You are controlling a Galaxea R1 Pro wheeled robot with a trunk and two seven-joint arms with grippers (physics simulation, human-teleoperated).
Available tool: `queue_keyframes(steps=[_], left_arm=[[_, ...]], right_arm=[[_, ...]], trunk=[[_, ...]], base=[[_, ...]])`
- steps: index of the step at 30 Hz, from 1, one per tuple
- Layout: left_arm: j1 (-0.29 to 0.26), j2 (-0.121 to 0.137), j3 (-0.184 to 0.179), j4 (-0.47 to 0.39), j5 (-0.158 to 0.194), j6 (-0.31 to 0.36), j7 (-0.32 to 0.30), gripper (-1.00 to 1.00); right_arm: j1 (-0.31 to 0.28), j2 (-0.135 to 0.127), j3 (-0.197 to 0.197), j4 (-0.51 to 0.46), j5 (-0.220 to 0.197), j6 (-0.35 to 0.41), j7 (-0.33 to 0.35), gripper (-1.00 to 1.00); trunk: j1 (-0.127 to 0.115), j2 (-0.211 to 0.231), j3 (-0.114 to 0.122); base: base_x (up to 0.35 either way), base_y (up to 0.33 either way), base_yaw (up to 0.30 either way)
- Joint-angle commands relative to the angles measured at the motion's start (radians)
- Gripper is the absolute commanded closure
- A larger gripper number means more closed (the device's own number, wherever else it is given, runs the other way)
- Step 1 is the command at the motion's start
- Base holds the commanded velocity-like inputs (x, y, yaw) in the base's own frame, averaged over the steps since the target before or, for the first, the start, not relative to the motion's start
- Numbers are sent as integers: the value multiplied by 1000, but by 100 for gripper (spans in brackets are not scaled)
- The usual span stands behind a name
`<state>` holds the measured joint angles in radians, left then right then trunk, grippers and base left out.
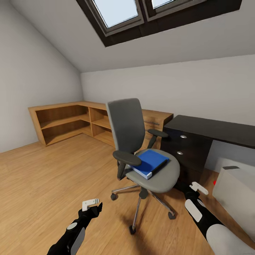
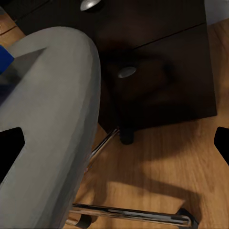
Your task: In the bedroom, organize the workspace by keeping the computer under the desk, ensuring the monitor is on the desk, placing the keyboard on the desk next to the monitor, placing the mouse on the desk next to the keyboard, moving the folder from the swivel chair onto the desk next to the mouse, stacking the notebook on top of the folder with the pen on top of the notebook, and positioning the swivel chair next to the desk.
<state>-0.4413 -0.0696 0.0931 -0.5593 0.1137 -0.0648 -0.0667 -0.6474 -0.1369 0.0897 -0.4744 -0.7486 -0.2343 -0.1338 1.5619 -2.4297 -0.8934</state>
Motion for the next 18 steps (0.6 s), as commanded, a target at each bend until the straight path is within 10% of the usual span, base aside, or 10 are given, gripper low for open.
queue_keyframes(steps=[1,18], left_arm=[[-1,-1,5,1,9,-1,-7,-100],[-1,-1,5,1,9,-1,-7,-100]], right_arm=[[0,-1,8,0,-8,-5,-7,-100],[0,-1,8,4,-9,-2,-5,-100]], trunk=[[-4,7,2],[-16,28,12]], base=[[0,0,0],[0,0,0]])
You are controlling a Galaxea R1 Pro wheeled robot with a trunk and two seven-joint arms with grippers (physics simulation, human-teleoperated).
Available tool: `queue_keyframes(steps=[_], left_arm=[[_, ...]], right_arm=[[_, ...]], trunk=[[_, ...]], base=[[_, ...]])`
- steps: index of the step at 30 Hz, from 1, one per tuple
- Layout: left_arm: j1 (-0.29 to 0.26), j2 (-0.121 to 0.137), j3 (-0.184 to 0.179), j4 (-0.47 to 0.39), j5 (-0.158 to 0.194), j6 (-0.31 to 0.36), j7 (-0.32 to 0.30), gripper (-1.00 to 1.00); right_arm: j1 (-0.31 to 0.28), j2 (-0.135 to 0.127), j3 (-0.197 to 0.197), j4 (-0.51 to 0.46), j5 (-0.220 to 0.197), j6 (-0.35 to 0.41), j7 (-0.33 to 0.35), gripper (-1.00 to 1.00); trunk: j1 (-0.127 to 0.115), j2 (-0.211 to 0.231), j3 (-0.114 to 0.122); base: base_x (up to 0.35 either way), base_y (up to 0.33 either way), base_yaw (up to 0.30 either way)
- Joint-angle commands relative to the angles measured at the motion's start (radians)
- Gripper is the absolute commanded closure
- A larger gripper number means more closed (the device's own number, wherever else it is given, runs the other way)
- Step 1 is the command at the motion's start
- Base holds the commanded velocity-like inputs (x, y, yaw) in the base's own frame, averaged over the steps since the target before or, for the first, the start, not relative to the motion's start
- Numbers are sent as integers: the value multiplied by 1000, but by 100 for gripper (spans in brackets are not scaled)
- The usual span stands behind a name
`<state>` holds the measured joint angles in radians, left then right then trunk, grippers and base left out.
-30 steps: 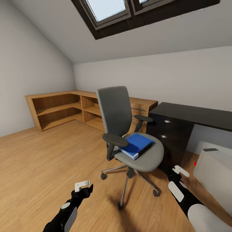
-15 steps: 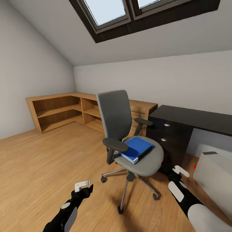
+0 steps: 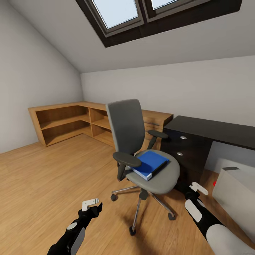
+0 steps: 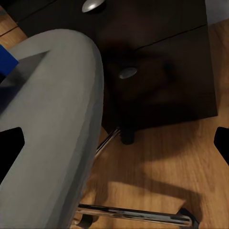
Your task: In the bedroom, organize the workspace by keeping the computer under the desk, ensuring the monitor is on the desk, placing the keyboard on the desk next to the monitor, placing the mouse on the desk next to the keyboard, moving the folder from the swivel chair onto the desk next to the mouse, stacking the notebook on top of the folder with the pen on top of the notebook, and positioning the swivel chair next to the desk.
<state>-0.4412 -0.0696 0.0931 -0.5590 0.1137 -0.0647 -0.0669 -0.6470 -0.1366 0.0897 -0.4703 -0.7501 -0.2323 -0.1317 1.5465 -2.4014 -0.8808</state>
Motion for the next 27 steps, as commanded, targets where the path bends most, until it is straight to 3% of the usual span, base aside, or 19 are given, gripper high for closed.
queue_keyframes(steps=[1,15,27], left_arm=[[-1,-1,5,1,9,-1,-7,-100],[-1,-1,5,1,9,-1,-10,-100],[-1,-1,5,1,9,-1,-10,-100]], right_arm=[[0,-1,9,0,-8,-4,-7,-100],[-1,-1,9,1,-9,9,-5,-100],[0,-1,9,1,-11,14,-5,-100]], trunk=[[0,0,-1],[0,0,-1],[0,0,-1]], base=[[0,0,0],[158,27,0],[33,6,0]])
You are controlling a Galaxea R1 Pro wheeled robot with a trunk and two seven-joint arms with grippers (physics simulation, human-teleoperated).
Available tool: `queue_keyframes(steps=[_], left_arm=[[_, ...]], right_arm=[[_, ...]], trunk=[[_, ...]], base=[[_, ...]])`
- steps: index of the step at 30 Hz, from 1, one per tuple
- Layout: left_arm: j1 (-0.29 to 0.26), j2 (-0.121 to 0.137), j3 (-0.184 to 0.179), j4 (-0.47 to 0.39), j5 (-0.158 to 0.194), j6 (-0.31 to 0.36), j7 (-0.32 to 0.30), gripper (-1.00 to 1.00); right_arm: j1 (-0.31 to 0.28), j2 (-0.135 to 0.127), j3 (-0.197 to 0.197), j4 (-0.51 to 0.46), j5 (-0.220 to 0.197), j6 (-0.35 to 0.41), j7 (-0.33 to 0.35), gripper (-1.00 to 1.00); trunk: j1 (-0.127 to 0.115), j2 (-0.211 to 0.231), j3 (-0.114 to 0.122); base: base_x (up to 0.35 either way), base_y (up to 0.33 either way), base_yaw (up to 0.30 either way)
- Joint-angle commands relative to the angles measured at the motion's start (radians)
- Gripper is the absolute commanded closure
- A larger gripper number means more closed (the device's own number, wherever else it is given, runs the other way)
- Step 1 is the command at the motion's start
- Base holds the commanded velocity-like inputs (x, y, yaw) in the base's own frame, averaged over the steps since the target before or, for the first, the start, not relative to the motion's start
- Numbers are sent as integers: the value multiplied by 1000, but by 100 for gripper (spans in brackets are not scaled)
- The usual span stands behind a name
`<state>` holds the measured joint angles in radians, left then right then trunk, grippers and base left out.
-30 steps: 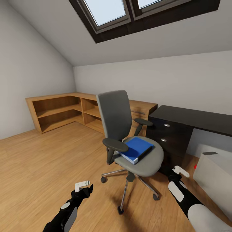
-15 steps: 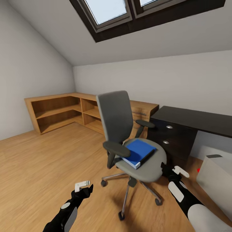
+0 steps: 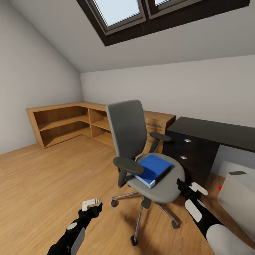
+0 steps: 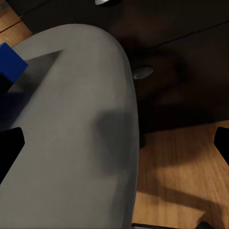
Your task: In the bedroom, organize the workspace by keeping the computer under the desk, ensuring the monitor is on the desk, placing the keyboard on the desk next to the monitor, placing the mouse on the desk next to the keyboard, moving the folder from the swivel chair onto the desk next to the mouse, stacking the notebook on top of the folder with the pen on top of the notebook, and positioning the swivel chair next to the desk.
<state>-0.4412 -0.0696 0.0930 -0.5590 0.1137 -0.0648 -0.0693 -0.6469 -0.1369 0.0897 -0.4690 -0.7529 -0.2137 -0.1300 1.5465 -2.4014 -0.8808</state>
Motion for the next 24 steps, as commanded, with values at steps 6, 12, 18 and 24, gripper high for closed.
queue_keyframes(steps=[6,12,18,24], left_arm=[[-1,-1,5,1,9,-1,-7,-100],[-1,-1,5,2,9,-1,-7,-100],[-1,-1,5,4,9,-1,-7,-100],[-1,-1,5,5,9,-1,-7,-100]], right_arm=[[-1,-2,9,0,-11,-4,-6,-100],[-1,-3,8,-1,-21,11,-5,-100],[-1,-4,4,-2,-24,81,26,-100],[-1,-9,-13,-2,-25,127,86,-100]], trunk=[[0,0,-1],[0,0,-1],[0,0,-1],[0,0,-1]], base=[[4,1,0],[0,0,0],[0,0,0],[0,0,0]])
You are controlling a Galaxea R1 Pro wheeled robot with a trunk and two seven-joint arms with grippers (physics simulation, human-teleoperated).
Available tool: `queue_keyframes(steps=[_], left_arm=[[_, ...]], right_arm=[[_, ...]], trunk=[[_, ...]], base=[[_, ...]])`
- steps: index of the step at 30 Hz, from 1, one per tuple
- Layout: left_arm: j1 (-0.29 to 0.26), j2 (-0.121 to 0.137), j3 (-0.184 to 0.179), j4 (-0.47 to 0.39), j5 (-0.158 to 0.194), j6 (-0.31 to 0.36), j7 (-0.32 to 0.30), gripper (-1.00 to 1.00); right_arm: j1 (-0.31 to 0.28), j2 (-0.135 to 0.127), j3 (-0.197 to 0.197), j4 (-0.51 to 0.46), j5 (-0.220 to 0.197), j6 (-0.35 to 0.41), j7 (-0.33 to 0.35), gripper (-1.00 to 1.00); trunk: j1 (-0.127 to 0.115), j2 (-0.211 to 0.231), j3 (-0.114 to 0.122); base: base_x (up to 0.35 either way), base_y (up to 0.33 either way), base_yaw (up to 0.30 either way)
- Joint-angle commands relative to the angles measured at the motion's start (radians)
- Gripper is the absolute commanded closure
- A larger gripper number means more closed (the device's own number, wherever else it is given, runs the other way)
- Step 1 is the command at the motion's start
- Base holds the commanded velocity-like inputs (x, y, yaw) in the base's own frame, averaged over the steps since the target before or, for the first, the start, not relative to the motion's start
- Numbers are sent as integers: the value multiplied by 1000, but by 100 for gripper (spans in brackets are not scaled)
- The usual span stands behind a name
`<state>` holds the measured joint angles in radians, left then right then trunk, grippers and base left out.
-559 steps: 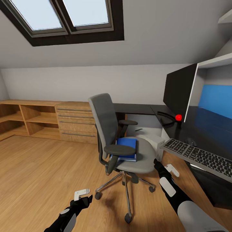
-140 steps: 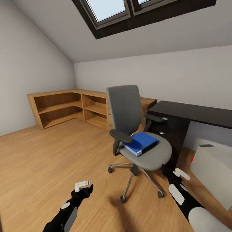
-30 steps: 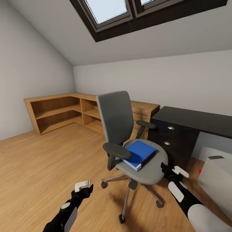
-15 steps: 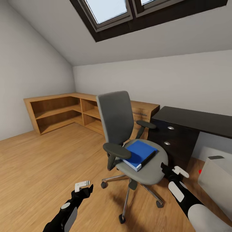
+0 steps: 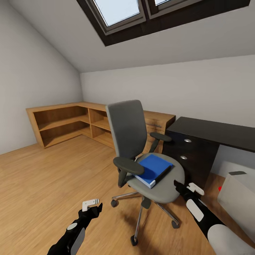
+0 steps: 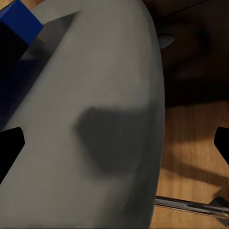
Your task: In the bedroom, organize the workspace by keeping the computer under the desk, ensuring the monitor is on the desk, placing the keyboard on the desk next to the monitor, placing the mouse on the desk next to the keyboard, moving the folder from the swivel chair onto the desk next to the mouse, stacking the notebook on top of the folder with the pen on top of the notebook, and positioning the swivel chair next to the desk.
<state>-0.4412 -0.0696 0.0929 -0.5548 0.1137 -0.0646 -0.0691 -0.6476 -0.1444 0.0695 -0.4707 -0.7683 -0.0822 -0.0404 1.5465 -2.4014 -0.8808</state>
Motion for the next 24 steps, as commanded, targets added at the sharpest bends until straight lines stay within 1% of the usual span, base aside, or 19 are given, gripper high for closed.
queue_keyframes(steps=[1,4,7,8,9,12,13,14,17,24], left_arm=[[-1,-1,5,1,9,-1,-7,-100],[-1,-1,5,1,9,-1,-7,-100],[-1,-1,5,1,9,-1,-7,-100],[-1,-1,5,1,9,-1,-7,-100],[-1,-1,5,1,9,-1,-8,-100],[-1,-1,4,1,9,-1,-7,-100],[-1,-1,4,1,8,-1,-7,-100],[-1,-1,4,1,8,-1,-7,-100],[-1,-1,4,1,8,-1,-7,-100],[-1,-1,4,1,8,-1,-7,-100]], right_arm=[[0,-2,-1,0,-10,9,6,-100],[-1,-3,-17,0,-10,40,15,-100],[-1,-4,-46,-1,-10,90,20,-100],[-1,-4,-60,-1,-10,108,22,-100],[0,-4,-92,-2,-10,145,26,-100],[0,-4,-142,-3,-9,192,39,-100],[0,-4,-168,-4,-8,214,51,-100],[0,-4,-177,-4,-8,222,59,-100],[0,-4,-199,-5,-6,241,87,-100],[0,-4,-211,-5,-6,253,112,-100]], trunk=[[0,0,-1],[0,0,-1],[0,0,-1],[0,0,-1],[0,0,-1],[0,0,-1],[0,0,-1],[0,0,-1],[0,0,-1],[0,0,-1]], base=[[0,0,0],[0,0,0],[0,0,0],[0,0,0],[0,0,0],[0,0,0],[0,0,0],[0,0,0],[0,0,0],[0,0,0]])
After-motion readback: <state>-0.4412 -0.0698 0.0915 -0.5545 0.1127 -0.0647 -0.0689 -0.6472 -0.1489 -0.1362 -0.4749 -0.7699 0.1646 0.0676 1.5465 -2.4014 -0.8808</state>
